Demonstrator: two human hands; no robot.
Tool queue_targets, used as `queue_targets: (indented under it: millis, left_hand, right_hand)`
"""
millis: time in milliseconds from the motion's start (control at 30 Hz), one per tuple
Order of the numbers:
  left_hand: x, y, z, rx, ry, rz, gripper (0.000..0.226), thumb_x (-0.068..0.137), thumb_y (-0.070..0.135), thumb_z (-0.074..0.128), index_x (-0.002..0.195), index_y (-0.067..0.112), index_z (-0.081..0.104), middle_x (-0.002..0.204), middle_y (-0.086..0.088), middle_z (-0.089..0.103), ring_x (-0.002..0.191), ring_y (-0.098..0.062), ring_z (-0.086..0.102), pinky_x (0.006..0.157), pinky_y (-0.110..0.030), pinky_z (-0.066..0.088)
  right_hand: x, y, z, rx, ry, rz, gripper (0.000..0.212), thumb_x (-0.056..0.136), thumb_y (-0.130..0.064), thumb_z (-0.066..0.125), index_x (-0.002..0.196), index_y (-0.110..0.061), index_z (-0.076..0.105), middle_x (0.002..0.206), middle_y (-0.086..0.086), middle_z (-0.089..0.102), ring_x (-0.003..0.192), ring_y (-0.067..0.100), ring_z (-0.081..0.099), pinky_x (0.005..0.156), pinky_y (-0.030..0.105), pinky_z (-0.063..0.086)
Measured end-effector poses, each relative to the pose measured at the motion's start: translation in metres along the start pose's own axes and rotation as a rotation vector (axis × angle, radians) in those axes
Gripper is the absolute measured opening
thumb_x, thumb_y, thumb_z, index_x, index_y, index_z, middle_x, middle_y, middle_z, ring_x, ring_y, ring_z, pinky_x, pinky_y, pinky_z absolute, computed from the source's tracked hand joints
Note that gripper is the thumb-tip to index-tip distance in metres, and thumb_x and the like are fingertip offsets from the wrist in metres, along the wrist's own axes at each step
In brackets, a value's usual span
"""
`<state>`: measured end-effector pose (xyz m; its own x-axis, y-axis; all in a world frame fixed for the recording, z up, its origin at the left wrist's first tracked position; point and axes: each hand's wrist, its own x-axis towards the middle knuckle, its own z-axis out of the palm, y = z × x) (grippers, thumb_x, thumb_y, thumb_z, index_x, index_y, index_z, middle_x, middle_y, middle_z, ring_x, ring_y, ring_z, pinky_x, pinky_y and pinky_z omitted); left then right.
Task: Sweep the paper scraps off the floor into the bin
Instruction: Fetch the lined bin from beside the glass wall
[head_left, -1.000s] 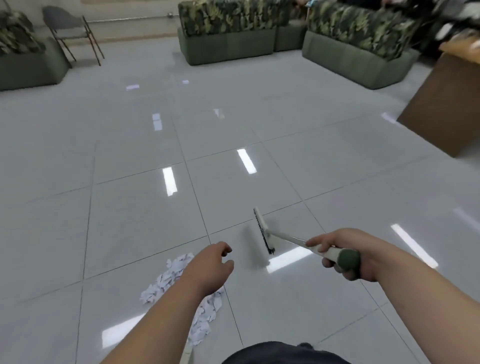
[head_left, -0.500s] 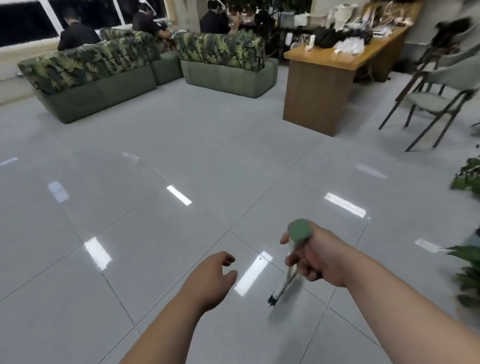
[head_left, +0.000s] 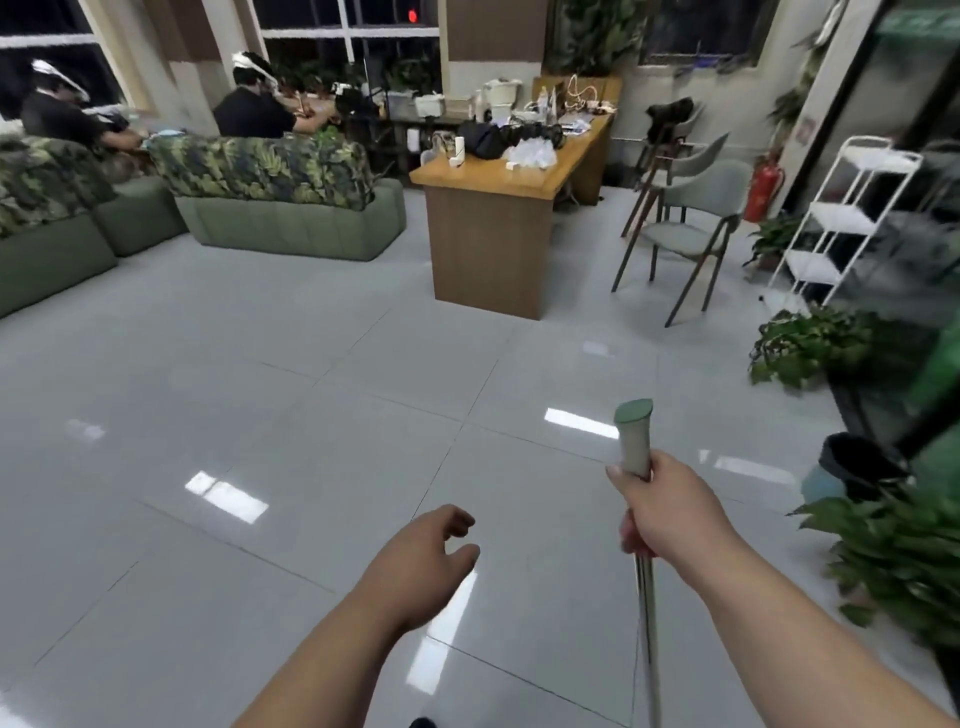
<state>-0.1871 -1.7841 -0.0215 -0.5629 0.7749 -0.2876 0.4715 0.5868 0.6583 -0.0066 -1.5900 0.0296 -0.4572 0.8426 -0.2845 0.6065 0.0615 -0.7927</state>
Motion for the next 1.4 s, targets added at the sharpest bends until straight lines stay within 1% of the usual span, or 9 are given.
queue_targets:
  millis: [100,233,400,533,667,767,900,1167,1400]
  left_hand:
    - [0.074,0.014,-0.036,0.057,-0.072,0.074,0.035,0.097,0.037,0.056,0.132,0.036,0.057,0.127,0.023,0.060,0.116,0.000,0.056,0.100,-0.025,0.046]
    - [0.166,0.037,-0.069,0.111,-0.148,0.152,0.035,0.097,0.037,0.055,0.132,0.037,0.057,0.129,0.024,0.060,0.121,0.002,0.055,0.100,-0.025,0.046]
    - [0.264,0.087,-0.064,0.103,-0.234,0.269,0.033,0.098,0.037,0.057,0.131,0.037,0.057,0.129,0.024,0.060,0.116,0.002,0.057,0.097,-0.023,0.044]
    - [0.337,0.134,-0.040,0.120,-0.311,0.332,0.033,0.098,0.038,0.057,0.130,0.038,0.058,0.128,0.025,0.060,0.117,0.003,0.056,0.097,-0.023,0.045]
    - [0.415,0.190,-0.016,0.156,-0.354,0.379,0.032,0.099,0.038,0.057,0.130,0.037,0.058,0.128,0.024,0.060,0.120,0.001,0.056,0.099,-0.024,0.045]
    - [0.470,0.238,0.004,0.177,-0.383,0.388,0.030,0.098,0.037,0.057,0.128,0.037,0.059,0.126,0.022,0.062,0.120,0.001,0.056,0.101,-0.025,0.046]
    - [0.531,0.297,0.037,0.185,-0.430,0.402,0.027,0.098,0.039,0.058,0.125,0.039,0.059,0.123,0.023,0.063,0.119,0.002,0.058,0.101,-0.026,0.047]
    - [0.631,0.412,0.130,0.229,-0.633,0.469,0.018,0.098,0.035,0.059,0.115,0.041,0.060,0.119,0.020,0.066,0.113,0.002,0.061,0.098,-0.025,0.049]
    - [0.740,0.515,0.232,0.248,-0.825,0.544,0.017,0.098,0.033,0.061,0.116,0.034,0.062,0.115,0.016,0.066,0.107,-0.001,0.063,0.090,-0.021,0.048]
  right_hand:
    - [0.051,-0.016,-0.010,-0.311,0.279,0.009,0.029,0.091,-0.045,0.054,0.075,-0.021,0.055,0.070,0.003,0.061,0.065,0.025,0.058,0.058,0.031,0.043]
    - [0.109,-0.040,-0.025,-0.085,0.518,-0.001,0.018,0.085,-0.027,0.061,0.073,-0.023,0.048,0.092,0.003,0.054,0.075,0.026,0.056,0.057,0.030,0.039]
    - [0.180,-0.062,-0.045,0.129,0.523,0.006,0.005,0.090,-0.020,0.059,0.090,-0.023,0.055,0.080,0.006,0.071,0.070,0.014,0.067,0.061,0.032,0.046]
    - [0.247,-0.057,-0.068,0.188,0.605,0.020,0.006,0.086,-0.021,0.057,0.088,-0.025,0.053,0.070,0.007,0.067,0.065,0.026,0.068,0.067,0.048,0.057]
    - [0.322,-0.044,-0.103,0.217,0.609,0.092,0.005,0.081,-0.035,0.055,0.082,-0.037,0.051,0.066,0.005,0.063,0.062,0.032,0.065,0.061,0.051,0.057]
    - [0.373,-0.030,-0.138,0.221,0.602,0.200,0.008,0.084,-0.039,0.056,0.082,-0.032,0.052,0.066,0.007,0.062,0.059,0.032,0.063,0.058,0.045,0.057]
    - [0.427,-0.007,-0.189,0.278,0.562,0.358,0.024,0.086,-0.029,0.058,0.068,-0.017,0.047,0.055,0.001,0.048,0.054,0.024,0.051,0.054,0.032,0.042]
    - [0.505,0.057,-0.280,0.383,0.552,0.607,0.022,0.080,-0.010,0.059,0.063,-0.014,0.046,0.047,0.001,0.044,0.049,0.022,0.043,0.046,0.023,0.033]
    - [0.594,0.118,-0.354,0.438,0.613,0.765,0.007,0.081,-0.009,0.060,0.076,-0.007,0.055,0.062,0.009,0.051,0.055,0.025,0.048,0.048,0.024,0.038]
